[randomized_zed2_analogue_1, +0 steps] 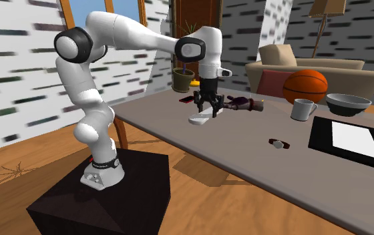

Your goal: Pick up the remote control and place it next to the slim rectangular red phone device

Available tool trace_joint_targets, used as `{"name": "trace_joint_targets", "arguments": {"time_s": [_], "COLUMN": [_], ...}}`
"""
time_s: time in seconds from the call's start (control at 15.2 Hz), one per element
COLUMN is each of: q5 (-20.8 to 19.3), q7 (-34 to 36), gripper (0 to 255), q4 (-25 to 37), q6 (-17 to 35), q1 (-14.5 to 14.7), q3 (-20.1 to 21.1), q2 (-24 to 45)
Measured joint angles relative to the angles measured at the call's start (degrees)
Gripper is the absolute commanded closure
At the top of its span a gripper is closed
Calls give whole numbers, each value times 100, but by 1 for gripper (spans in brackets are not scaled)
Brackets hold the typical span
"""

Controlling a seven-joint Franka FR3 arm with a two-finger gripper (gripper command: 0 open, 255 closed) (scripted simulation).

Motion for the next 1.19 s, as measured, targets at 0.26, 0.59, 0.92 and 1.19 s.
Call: {"name": "trace_joint_targets", "arguments": {"time_s": [0.26, 0.59, 0.92, 1.19], "q5": [40, 166, 330, 469], "q7": [531, 1189, 1826, 2340], "gripper": [255, 255, 255, 255], "q4": [-491, -853, -1009, -1066], "q6": [16, -16, -86, -102], "q1": [220, 498, 767, 978], "q3": [324, 756, 1190, 1549], "q2": [-463, -842, -1068, -1149]}}
